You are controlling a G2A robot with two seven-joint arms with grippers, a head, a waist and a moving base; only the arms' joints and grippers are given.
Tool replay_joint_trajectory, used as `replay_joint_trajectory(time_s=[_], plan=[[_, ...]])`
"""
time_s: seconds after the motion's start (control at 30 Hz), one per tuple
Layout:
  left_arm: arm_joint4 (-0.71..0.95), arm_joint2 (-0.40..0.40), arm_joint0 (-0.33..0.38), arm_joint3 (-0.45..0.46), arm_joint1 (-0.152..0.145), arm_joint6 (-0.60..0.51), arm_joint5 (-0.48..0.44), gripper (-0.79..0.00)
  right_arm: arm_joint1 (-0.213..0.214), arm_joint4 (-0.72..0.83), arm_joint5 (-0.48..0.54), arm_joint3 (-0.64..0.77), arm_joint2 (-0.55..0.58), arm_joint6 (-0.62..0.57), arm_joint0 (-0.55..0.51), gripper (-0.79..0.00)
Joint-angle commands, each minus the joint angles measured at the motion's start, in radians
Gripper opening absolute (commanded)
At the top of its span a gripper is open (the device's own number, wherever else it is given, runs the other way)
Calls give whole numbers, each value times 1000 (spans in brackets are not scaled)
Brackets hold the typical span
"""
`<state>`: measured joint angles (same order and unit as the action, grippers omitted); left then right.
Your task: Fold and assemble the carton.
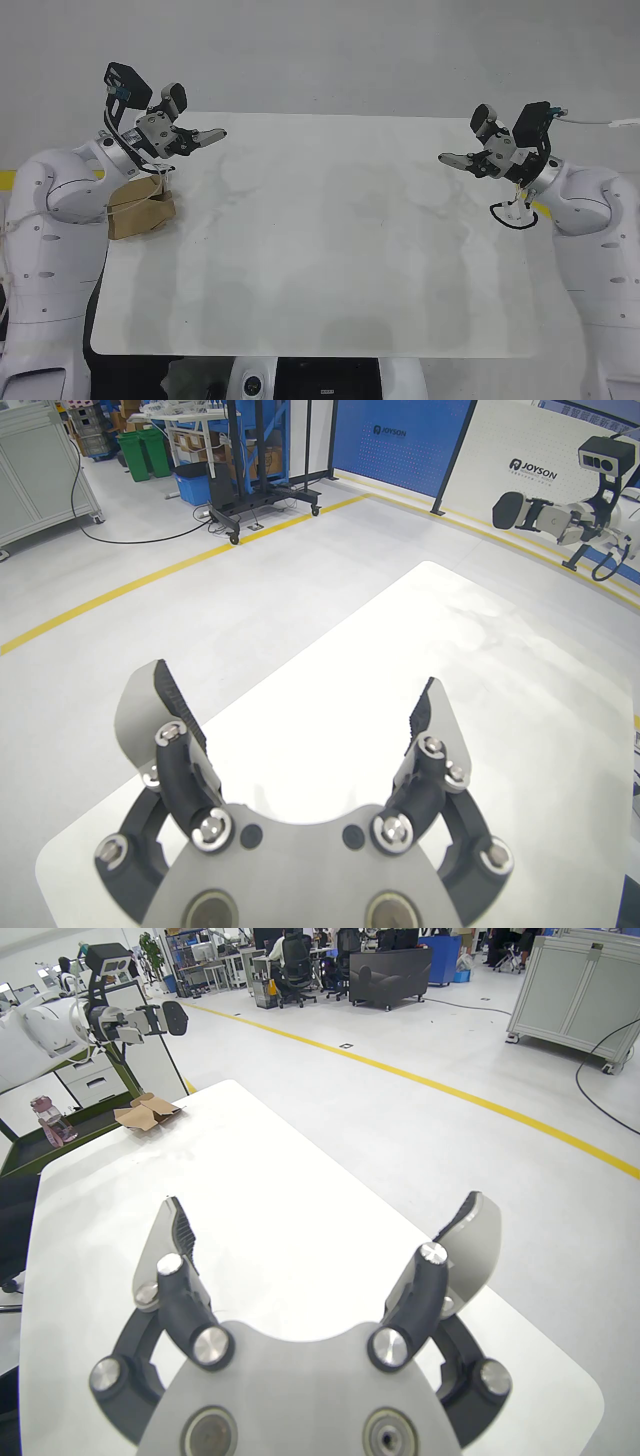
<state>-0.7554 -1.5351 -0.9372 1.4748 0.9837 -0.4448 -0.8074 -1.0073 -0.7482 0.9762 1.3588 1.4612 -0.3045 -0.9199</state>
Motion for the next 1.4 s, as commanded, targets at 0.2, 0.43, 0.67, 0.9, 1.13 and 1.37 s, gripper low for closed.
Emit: replay_joint_trajectory(time_s=[0.2, 0.43, 0.67, 0.9, 1.13, 1.37], plan=[[0, 0, 0, 0, 0, 0, 0, -1, 0, 0, 0, 0, 0, 0, 0, -1], [0, 0, 0, 0, 0, 0, 0, 0, 0, 0, 0, 0, 0, 0, 0, -1], [0, 0, 0, 0, 0, 0, 0, -1, 0, 0, 0, 0, 0, 0, 0, -1], [0, 0, 0, 0, 0, 0, 0, 0, 0, 0, 0, 0, 0, 0, 0, 0], [117, -5, -18, 13, -9, -164, 110, 0, 0, 0, 0, 0, 0, 0, 0, 0], [472, -38, 9, -24, -28, -519, 290, 0, 0, 0, 0, 0, 0, 0, 0, 0]])
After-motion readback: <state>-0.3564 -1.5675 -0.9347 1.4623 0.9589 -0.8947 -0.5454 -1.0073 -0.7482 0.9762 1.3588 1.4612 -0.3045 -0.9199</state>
